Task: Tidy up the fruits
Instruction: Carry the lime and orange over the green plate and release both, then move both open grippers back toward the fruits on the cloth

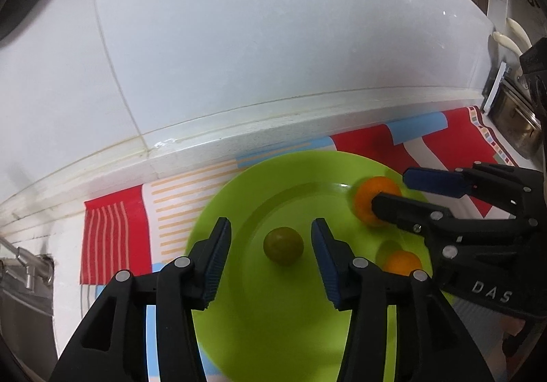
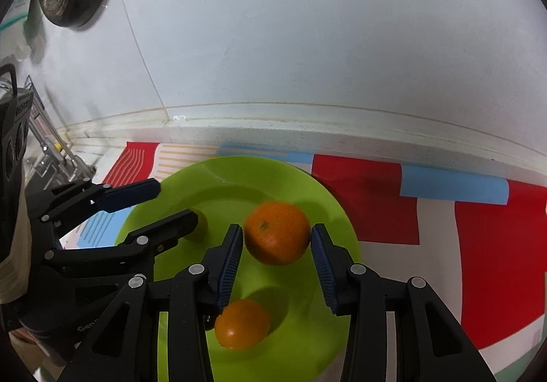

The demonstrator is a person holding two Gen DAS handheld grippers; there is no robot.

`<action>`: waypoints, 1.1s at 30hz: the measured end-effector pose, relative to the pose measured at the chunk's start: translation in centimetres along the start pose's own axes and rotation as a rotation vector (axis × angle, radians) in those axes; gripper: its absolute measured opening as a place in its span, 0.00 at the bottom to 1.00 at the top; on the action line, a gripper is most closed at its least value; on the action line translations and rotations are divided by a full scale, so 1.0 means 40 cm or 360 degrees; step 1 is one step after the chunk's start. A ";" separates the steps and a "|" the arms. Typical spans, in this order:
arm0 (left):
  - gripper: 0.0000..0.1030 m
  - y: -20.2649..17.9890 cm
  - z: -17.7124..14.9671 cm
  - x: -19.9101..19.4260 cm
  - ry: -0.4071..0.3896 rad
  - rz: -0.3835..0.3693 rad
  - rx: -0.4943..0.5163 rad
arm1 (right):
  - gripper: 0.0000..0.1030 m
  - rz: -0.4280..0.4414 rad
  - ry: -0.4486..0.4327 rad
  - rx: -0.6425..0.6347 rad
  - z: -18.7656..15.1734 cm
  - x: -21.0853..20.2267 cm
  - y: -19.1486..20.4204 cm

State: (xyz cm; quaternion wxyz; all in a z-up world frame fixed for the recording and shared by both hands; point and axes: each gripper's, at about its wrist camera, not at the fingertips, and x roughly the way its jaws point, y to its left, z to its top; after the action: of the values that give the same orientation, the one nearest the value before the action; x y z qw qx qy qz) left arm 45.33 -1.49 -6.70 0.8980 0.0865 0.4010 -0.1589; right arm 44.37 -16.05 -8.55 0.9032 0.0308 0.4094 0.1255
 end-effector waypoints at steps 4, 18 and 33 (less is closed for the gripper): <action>0.53 0.003 -0.008 -0.042 -0.0012 0.0020 -0.0024 | 0.42 -0.0018 -0.0037 -0.0008 0.000 -0.030 0.006; 0.73 -0.015 -0.042 -0.276 -0.0210 0.0072 -0.0096 | 0.49 -0.0043 -0.0228 -0.0012 -0.034 -0.240 0.057; 0.84 -0.098 -0.138 -0.490 -0.0335 0.0116 -0.0043 | 0.54 -0.0073 -0.0365 -0.0021 -0.147 -0.454 0.106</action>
State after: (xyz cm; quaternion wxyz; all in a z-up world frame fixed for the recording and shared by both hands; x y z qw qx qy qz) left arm 27.80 0.64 4.17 0.9415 0.0716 0.3031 -0.1289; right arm 27.62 -16.80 1.49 0.9469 0.0298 0.3030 0.1030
